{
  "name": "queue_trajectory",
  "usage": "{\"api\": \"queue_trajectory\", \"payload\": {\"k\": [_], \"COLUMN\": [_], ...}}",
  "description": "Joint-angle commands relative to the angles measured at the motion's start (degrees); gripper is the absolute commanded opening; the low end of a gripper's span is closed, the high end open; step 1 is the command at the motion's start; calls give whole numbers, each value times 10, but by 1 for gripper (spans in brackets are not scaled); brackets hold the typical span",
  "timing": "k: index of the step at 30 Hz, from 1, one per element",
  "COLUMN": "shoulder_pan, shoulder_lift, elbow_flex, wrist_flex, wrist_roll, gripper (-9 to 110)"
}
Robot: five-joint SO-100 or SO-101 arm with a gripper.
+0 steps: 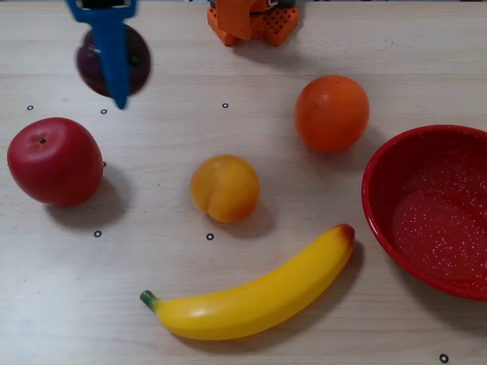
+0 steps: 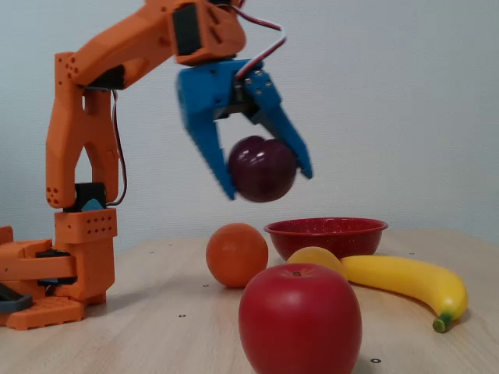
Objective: Put plum in the red bowl.
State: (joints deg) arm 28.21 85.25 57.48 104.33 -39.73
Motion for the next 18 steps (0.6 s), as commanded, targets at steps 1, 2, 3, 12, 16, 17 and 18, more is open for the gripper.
{"api": "queue_trajectory", "payload": {"k": [1,2,3,12,16,17,18], "shoulder_pan": [-46,-62,-80,-222,-284,-300,-316], "shoulder_lift": [76,74,72,40,17,12,8], "elbow_flex": [-67,-72,-76,-93,-106,-106,-106], "wrist_flex": [5,3,-2,-101,-139,-150,-160], "wrist_roll": [40,50,62,149,168,173,178], "gripper": [0,0,0,0,0,0,0]}}
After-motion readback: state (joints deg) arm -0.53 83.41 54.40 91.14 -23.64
